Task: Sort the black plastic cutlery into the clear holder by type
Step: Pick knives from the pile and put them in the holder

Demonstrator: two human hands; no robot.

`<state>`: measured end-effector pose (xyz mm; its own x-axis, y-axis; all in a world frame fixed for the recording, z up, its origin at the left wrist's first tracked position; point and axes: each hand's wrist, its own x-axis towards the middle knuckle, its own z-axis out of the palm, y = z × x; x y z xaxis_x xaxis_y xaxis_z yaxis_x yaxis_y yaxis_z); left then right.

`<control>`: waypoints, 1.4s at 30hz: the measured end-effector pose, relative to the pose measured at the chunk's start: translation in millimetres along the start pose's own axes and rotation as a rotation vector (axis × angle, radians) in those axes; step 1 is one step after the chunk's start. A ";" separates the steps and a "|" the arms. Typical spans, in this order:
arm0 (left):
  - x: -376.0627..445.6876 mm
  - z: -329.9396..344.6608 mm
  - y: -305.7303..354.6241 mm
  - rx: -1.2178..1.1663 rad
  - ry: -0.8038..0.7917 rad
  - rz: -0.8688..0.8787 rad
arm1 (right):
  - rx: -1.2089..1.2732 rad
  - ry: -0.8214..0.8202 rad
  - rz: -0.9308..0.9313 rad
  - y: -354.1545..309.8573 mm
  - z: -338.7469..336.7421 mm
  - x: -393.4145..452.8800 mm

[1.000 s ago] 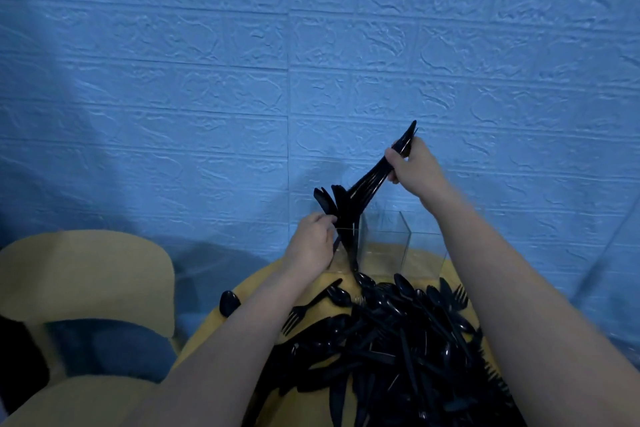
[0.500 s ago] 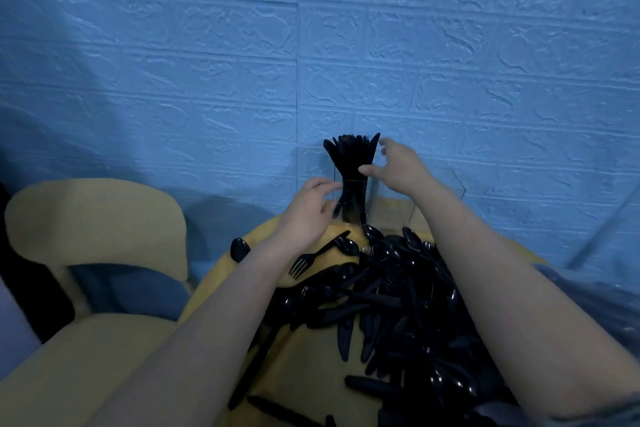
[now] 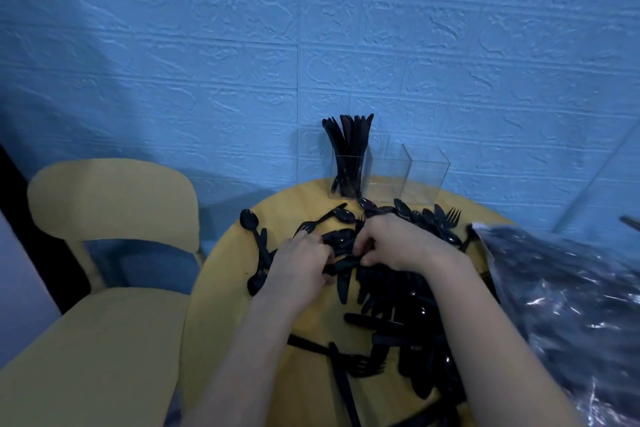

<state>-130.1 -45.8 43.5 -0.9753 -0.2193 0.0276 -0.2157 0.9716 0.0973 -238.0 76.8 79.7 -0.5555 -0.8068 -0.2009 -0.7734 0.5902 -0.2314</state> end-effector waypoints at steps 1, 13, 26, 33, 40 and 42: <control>-0.3 2.3 0.7 0.007 0.027 0.003 | -0.009 0.002 0.013 1.7 4.9 -1.9; -16.9 4.4 -10.2 -0.930 0.272 -0.031 | 0.144 0.239 -0.096 3.1 10.3 -13.7; -17.8 -6.9 4.6 -1.604 0.165 -0.006 | 0.899 0.341 -0.140 -9.1 -5.2 -20.4; -13.6 1.4 8.8 -1.613 0.077 0.010 | 0.651 0.423 -0.102 -19.9 5.4 -7.6; -7.5 7.5 -12.5 -1.708 0.335 -0.242 | 0.103 0.199 -0.097 -1.4 14.1 -3.1; -6.6 7.6 -15.5 -1.752 0.397 -0.284 | -0.031 0.081 -0.107 -1.3 22.6 1.0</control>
<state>-120.6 -58.8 34.3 -0.7975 -0.6032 0.0089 0.1945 -0.2432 0.9503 -230.6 75.8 58.3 -0.4909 -0.8656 -0.0987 -0.8381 0.5001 -0.2178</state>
